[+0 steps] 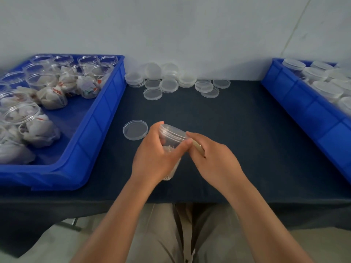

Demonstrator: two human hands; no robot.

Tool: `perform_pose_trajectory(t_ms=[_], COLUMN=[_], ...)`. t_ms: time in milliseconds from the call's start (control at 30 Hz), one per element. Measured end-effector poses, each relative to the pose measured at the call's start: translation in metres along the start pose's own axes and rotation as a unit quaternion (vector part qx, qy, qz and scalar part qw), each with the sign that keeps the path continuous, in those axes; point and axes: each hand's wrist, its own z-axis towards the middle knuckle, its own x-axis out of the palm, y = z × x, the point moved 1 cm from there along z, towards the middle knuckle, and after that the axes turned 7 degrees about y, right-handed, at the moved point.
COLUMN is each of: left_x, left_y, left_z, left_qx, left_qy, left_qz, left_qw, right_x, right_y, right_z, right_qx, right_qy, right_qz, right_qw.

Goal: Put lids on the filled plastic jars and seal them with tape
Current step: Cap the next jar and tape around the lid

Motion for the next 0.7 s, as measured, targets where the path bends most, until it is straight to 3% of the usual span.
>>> perform_pose_trajectory(t_ms=[167,267,533,600,700], left_x=[-0.008,-0.015,-0.015,-0.018,-0.021], left_y=[0.006,0.009,0.031,0.035,0.029], left_z=[0.017,0.023,0.032,0.034,0.035], left_qx=[0.004,0.007,0.005,-0.012,0.01], left_qy=[0.024,0.066,0.204,0.227,0.204], left_qz=[-0.067,-0.113,-0.291,-0.299,-0.223], left_qw=[0.997,0.991,0.935,0.927,0.953], right_x=[-0.007,-0.021,-0.026,-0.021,-0.016], right_y=[-0.01,-0.021,-0.031,-0.026,-0.021], right_z=[0.0,-0.001,0.014,0.017,0.016], right_qx=[0.006,-0.023,-0.023,-0.026,-0.015], right_qy=[0.059,0.095,0.128,0.124,0.089], right_qz=[0.071,0.053,0.039,0.043,0.049], right_qw=[0.996,0.994,0.991,0.991,0.995])
